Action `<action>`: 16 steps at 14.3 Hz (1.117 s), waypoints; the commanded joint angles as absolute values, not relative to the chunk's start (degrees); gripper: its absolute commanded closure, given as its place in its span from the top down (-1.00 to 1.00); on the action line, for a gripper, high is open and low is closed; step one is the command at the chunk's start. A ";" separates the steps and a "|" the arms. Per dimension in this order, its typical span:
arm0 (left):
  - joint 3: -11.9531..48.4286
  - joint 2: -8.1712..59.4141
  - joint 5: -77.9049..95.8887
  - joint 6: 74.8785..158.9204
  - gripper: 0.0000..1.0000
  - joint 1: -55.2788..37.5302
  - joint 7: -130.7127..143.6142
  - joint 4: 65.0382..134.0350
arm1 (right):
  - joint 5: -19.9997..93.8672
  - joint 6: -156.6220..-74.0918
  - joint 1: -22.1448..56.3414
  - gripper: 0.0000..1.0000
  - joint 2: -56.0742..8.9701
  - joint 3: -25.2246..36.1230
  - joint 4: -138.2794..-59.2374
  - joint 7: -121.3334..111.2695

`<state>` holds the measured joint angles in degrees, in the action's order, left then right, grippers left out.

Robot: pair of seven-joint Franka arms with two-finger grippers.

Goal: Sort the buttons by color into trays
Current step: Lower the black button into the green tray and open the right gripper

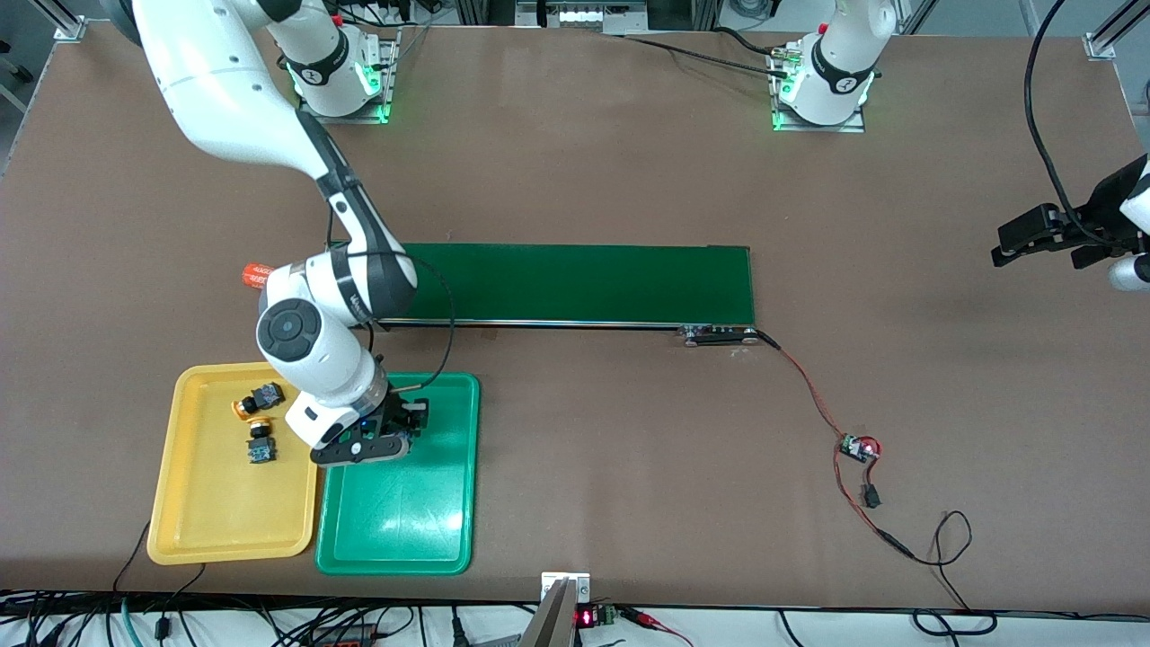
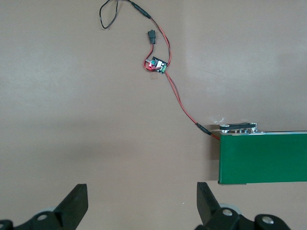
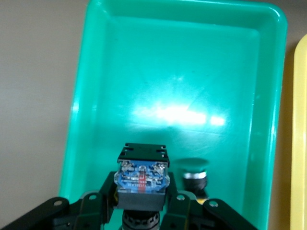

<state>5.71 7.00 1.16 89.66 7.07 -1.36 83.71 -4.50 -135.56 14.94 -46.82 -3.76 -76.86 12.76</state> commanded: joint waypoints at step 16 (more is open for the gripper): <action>5.80 6.50 1.58 88.77 1.00 7.12 -1.49 83.14 | -4.31 -142.03 17.93 -0.77 -52.91 -1.23 -74.79 15.38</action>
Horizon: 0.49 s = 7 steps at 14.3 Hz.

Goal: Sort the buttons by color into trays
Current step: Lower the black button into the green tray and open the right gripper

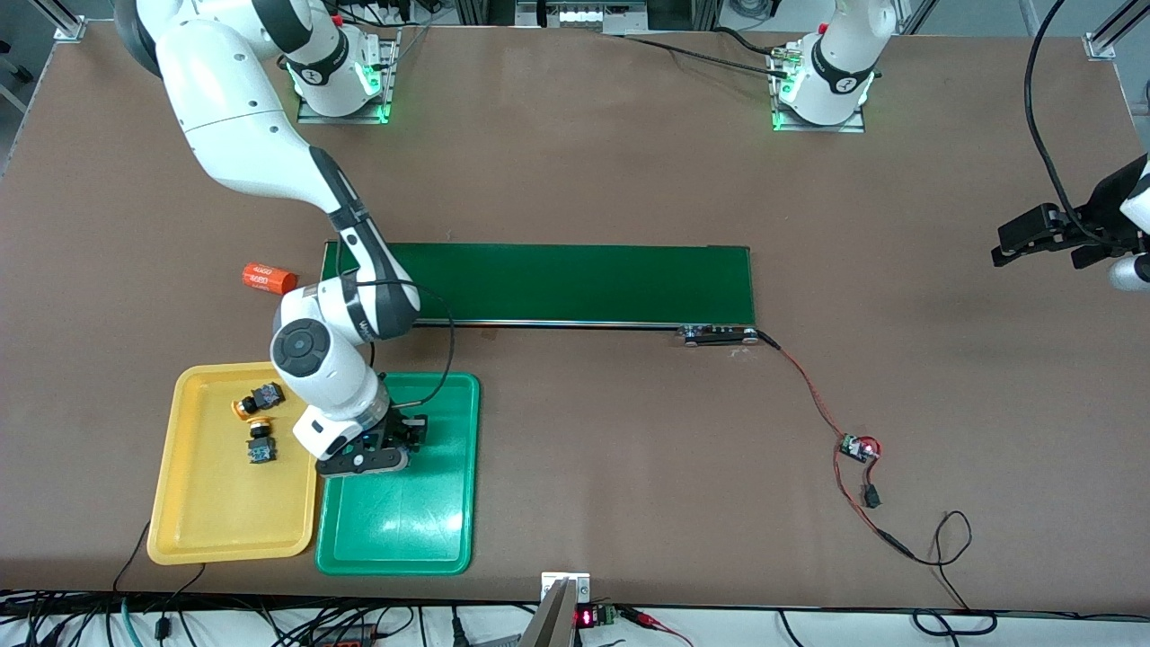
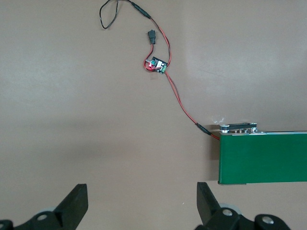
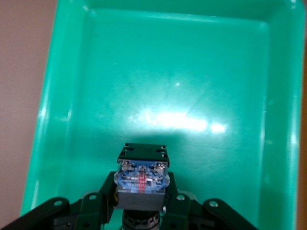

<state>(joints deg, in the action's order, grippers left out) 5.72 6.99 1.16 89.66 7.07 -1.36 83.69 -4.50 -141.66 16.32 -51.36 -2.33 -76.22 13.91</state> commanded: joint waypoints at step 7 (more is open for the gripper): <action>5.80 6.50 1.58 88.86 1.00 7.12 -1.58 83.14 | -4.22 -147.03 19.07 1.00 -53.79 -0.53 -75.50 15.82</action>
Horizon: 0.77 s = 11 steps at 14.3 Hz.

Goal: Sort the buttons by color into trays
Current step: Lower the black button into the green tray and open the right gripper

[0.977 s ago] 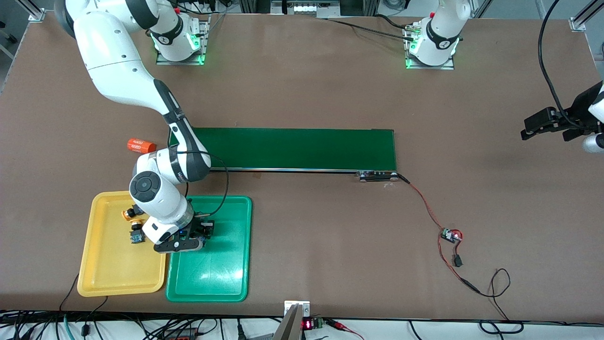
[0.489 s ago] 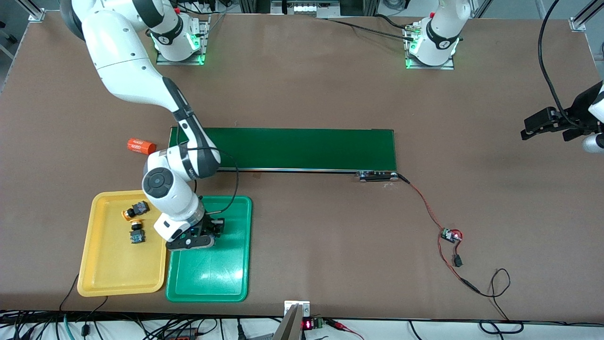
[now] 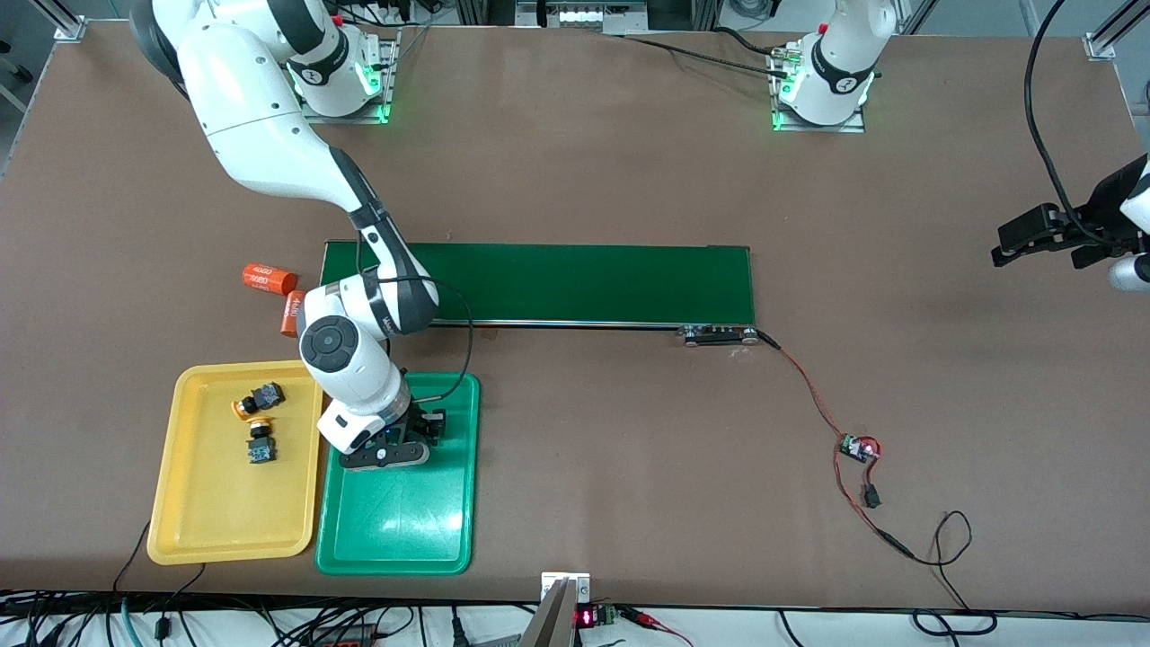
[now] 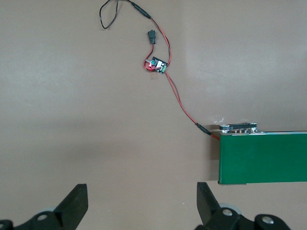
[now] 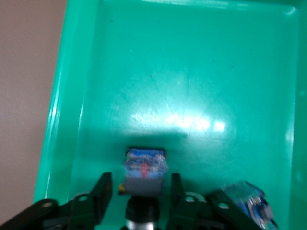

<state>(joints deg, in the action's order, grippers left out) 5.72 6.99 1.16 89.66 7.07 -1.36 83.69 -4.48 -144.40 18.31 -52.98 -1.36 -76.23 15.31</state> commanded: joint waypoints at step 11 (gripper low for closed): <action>5.80 6.42 1.49 88.86 1.00 7.03 -1.49 83.14 | -4.92 -130.72 18.99 1.00 -44.22 1.84 -75.67 10.56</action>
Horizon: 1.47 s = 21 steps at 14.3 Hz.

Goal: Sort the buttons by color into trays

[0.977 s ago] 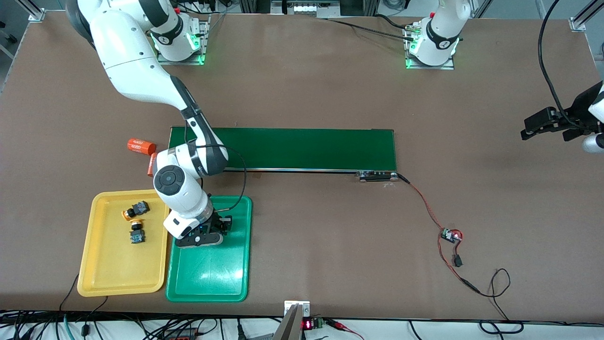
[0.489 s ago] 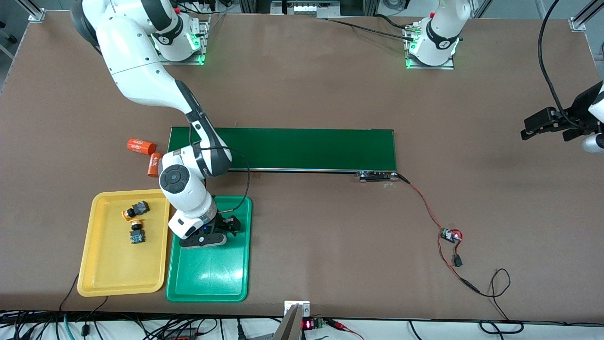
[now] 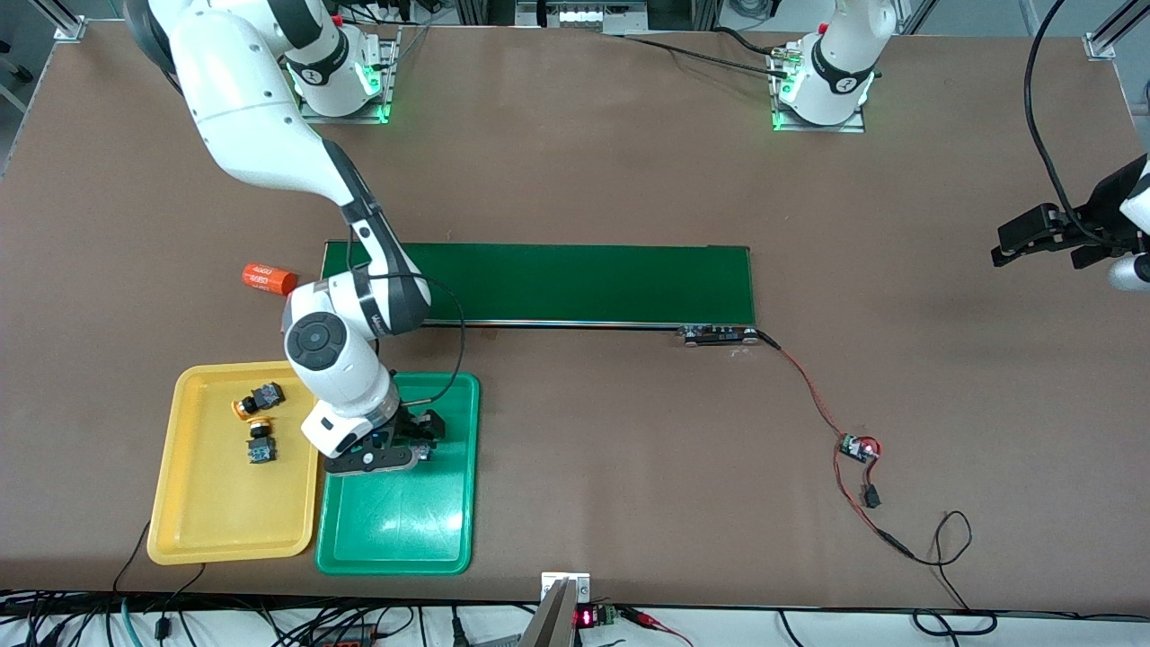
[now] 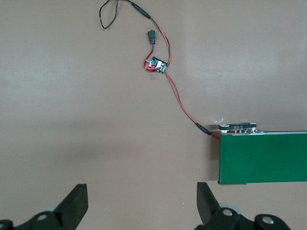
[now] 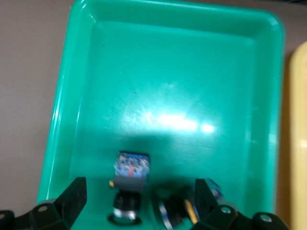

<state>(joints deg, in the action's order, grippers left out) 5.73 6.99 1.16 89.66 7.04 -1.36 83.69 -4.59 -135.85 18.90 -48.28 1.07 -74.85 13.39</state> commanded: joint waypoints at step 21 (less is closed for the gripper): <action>5.89 6.42 1.49 88.86 1.00 6.68 -1.49 83.14 | -7.03 -89.38 11.61 1.00 -13.71 2.29 -77.87 -3.07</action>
<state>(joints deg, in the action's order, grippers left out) 5.90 6.97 1.16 89.66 6.85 -1.36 83.67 -7.10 -89.71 12.80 -15.07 3.04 -76.17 -0.98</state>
